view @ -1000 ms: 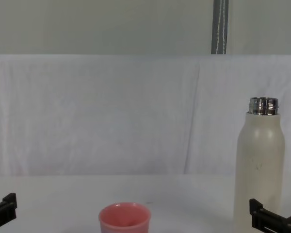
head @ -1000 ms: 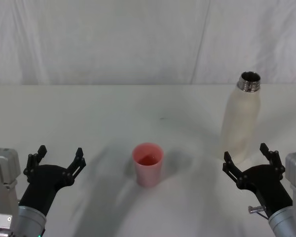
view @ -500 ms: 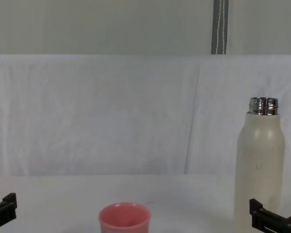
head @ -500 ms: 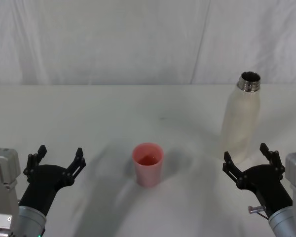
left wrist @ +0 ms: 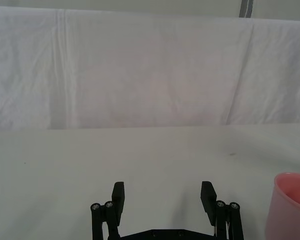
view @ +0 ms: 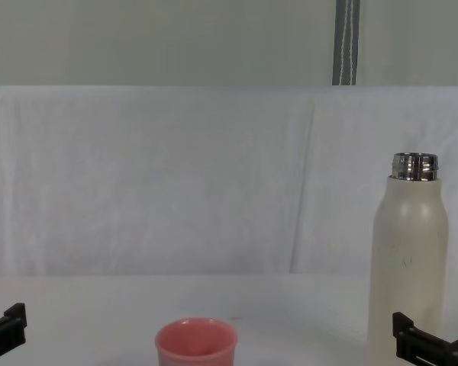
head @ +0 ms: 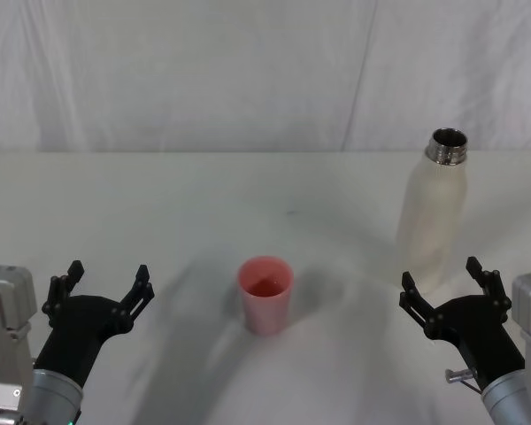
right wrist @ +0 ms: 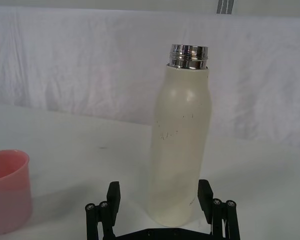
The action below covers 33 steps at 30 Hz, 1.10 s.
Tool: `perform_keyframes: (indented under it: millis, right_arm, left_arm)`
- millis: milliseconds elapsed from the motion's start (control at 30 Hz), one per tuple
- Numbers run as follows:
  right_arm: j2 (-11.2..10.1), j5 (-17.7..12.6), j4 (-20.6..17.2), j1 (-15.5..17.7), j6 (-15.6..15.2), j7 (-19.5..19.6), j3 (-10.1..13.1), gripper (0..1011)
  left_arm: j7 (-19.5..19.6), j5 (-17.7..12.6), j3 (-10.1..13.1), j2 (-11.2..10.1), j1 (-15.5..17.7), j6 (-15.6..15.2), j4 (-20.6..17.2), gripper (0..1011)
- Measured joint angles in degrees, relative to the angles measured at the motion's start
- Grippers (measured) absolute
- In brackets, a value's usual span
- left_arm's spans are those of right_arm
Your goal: Grasp the thermos with one hand and pour water into the cup lid.
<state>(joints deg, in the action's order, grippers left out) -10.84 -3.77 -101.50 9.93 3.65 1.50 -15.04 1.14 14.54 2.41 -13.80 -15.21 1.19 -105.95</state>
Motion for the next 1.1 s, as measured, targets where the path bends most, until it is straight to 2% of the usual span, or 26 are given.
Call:
perform_keyframes:
  millis: [1000,1100]
  right_arm:
    - [0.01,0.0,0.0,0.0,0.0,-0.01,0.0,1001]
    - [0.43,0.15,0.04,0.09,0.09,-0.75,0.52,1001]
  left_arm:
    - [0.0,0.0,0.0,0.0,0.0,0.0,0.0,1001]
    - [0.0,0.0,0.0,0.0,0.0,0.0,0.0,1001]
